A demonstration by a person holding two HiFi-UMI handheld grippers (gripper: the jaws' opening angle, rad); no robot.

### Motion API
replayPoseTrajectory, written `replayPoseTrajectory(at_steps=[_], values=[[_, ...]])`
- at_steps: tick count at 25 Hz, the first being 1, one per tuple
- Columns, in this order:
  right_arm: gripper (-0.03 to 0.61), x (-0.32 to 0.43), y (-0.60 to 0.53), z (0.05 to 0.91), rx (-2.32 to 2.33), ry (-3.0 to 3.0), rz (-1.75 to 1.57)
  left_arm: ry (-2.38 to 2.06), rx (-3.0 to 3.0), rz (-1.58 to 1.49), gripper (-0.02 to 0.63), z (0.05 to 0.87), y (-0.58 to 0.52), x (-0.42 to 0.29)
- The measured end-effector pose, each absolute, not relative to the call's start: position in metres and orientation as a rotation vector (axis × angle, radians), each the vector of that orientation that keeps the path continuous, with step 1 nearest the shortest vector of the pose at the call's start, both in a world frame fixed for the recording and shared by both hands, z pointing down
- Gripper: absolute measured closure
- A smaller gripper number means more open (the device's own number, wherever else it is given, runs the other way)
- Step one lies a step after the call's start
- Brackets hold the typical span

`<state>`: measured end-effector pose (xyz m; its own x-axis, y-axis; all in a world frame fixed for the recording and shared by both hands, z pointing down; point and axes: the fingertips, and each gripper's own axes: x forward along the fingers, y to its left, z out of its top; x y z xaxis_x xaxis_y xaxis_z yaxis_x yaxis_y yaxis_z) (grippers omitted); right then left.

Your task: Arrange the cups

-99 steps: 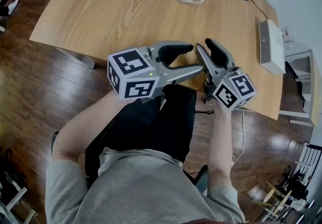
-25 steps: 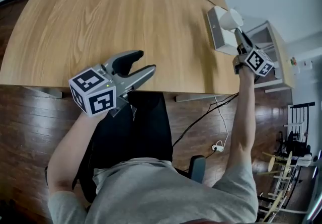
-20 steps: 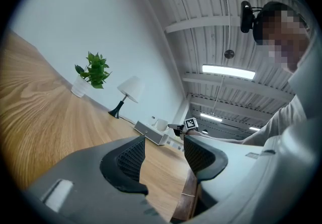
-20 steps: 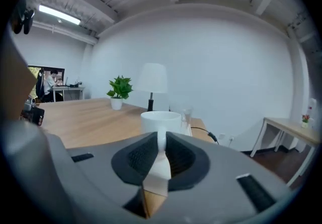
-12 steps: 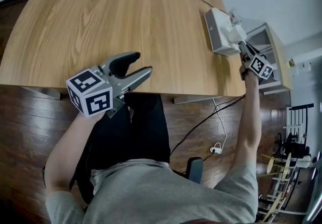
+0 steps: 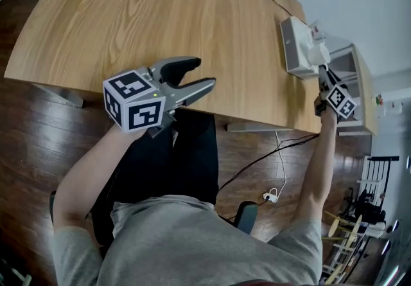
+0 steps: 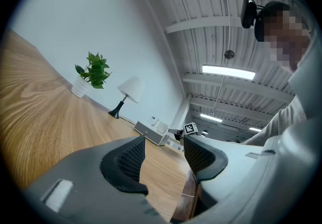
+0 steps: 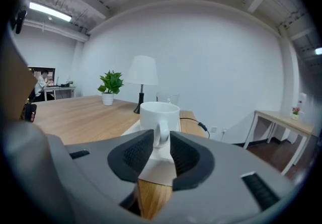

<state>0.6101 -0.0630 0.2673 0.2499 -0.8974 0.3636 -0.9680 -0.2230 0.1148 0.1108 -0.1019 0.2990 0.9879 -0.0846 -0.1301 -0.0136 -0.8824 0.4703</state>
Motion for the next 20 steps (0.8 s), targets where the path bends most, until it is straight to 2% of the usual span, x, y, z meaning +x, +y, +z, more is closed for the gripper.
replayPoseTrajectory(at_steps=[3,5,6,14,17,20], values=[[0.463,0.61,-0.025,0.242,2.436,-1.622,0.228,-0.052,2.65,-0.2,0.377,0.298,-0.099,0.114],[0.482,0.581,-0.014,0.228,2.54,-1.679,0.138,-0.04,2.651,-0.2,0.377,0.298,-0.1,0.115],[0.513,0.551,-0.017,0.225,2.534,-1.779,0.105,-0.034,2.65,-0.202,0.377,0.298,-0.101,0.114],[0.513,0.234,-0.08,0.255,1.846,-2.592,-0.007,-0.037,2.649,-0.205,0.377,0.299,-0.103,0.106],[0.514,0.179,-0.09,0.271,1.703,-2.608,-0.098,-0.043,2.654,-0.21,0.377,0.299,-0.102,0.105],[0.514,0.166,-0.097,0.287,1.718,-2.607,-0.07,-0.044,2.653,-0.215,0.377,0.299,-0.102,0.106]])
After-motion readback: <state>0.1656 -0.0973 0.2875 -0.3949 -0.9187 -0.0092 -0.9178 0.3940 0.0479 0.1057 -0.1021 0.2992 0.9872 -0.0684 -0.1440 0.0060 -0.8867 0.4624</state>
